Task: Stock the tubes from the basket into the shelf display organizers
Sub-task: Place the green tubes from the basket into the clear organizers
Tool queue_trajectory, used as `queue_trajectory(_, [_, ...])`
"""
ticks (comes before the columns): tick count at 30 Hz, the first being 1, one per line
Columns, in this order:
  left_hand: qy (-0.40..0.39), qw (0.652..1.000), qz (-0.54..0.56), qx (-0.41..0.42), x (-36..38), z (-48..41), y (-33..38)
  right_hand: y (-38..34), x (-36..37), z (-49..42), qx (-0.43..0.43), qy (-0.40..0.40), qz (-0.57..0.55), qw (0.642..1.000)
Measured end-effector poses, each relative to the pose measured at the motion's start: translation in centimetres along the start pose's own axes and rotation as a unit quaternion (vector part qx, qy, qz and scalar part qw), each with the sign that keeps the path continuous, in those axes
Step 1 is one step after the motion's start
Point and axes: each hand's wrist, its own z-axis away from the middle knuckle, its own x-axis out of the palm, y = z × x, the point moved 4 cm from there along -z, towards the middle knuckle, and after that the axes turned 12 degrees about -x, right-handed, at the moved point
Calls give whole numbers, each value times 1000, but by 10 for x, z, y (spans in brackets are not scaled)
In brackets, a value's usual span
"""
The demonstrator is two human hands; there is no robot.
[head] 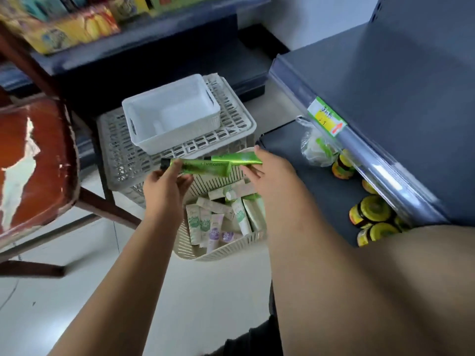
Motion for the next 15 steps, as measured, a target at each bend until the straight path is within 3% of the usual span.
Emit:
queue_trajectory(10, [-208,963,140,-99,68,83,13,-101,-29,81,-180,-1,-69,981])
queue_trajectory(13, [-285,947,99,-108,95,110,8,-129,-45,106,-275,-12,-49,960])
queue_trajectory(15, [-358,931,3,-76,115,128,4,-147,-56,126,-322,-6,-42,946])
